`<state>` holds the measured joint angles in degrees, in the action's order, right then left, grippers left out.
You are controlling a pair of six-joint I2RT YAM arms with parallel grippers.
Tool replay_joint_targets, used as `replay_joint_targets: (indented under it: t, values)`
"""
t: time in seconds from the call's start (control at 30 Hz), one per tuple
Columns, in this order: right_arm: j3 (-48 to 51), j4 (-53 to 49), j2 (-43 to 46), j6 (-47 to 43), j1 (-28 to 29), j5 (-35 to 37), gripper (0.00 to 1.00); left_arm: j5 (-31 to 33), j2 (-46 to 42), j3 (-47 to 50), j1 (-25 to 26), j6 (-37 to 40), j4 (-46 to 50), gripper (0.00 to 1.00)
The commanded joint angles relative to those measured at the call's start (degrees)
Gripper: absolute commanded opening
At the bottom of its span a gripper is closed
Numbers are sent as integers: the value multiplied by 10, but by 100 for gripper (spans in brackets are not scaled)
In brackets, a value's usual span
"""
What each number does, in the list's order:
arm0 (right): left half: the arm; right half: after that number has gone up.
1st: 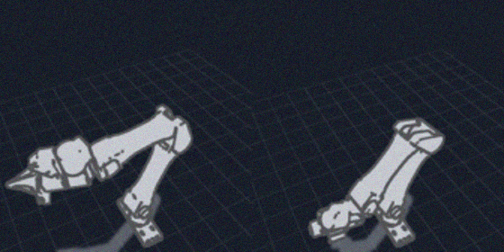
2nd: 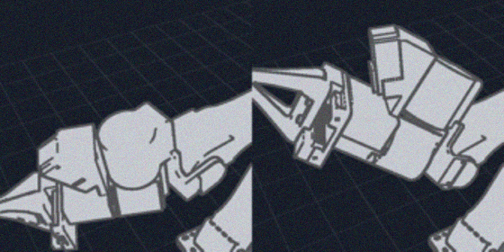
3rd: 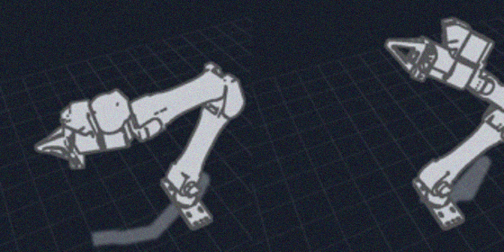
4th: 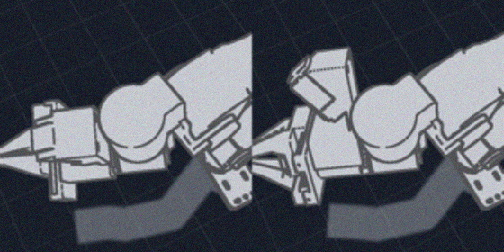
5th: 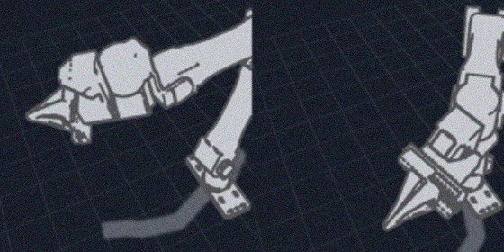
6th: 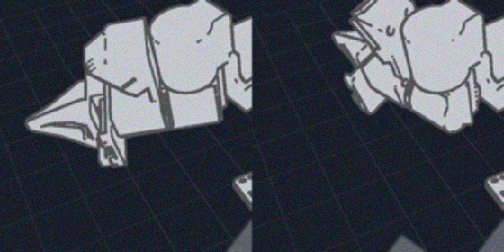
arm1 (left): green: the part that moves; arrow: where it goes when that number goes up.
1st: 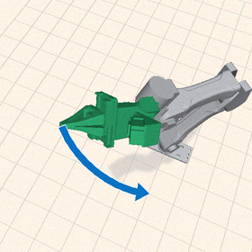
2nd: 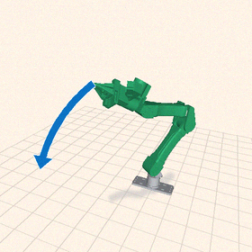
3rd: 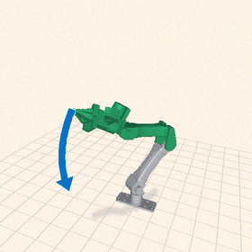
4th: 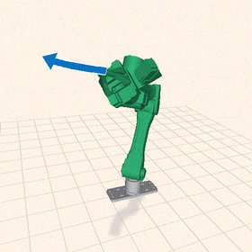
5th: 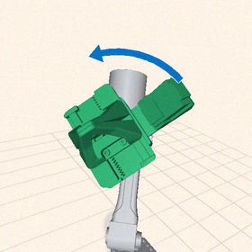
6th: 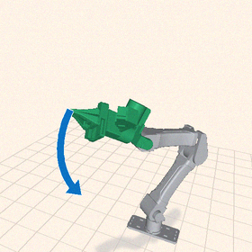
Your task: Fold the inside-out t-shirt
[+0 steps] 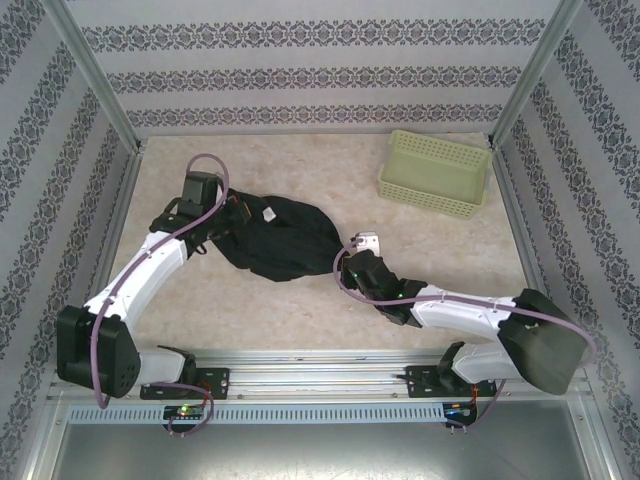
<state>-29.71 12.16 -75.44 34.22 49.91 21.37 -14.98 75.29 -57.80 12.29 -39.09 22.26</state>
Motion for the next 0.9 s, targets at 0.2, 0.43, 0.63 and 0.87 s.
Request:
replay_joint_targets:
  t: [0.2, 0.43, 0.63, 0.87]
  values:
    - [-4, -15, -48, 6, 15, -26, 0, -1, -73, 15, 6, 36, 11, 0]
    - [-92, -99, -13, -87, 1, -66, 47, -60, -99, 99, 36, 41, -19, 0]
    - [-225, -142, -97, -138, -25, -136, 63, -60, -132, 137, 57, 52, -28, 0]
    - [-367, -206, -223, -99, -28, -200, 61, -49, -173, 162, 59, 55, -24, 0]
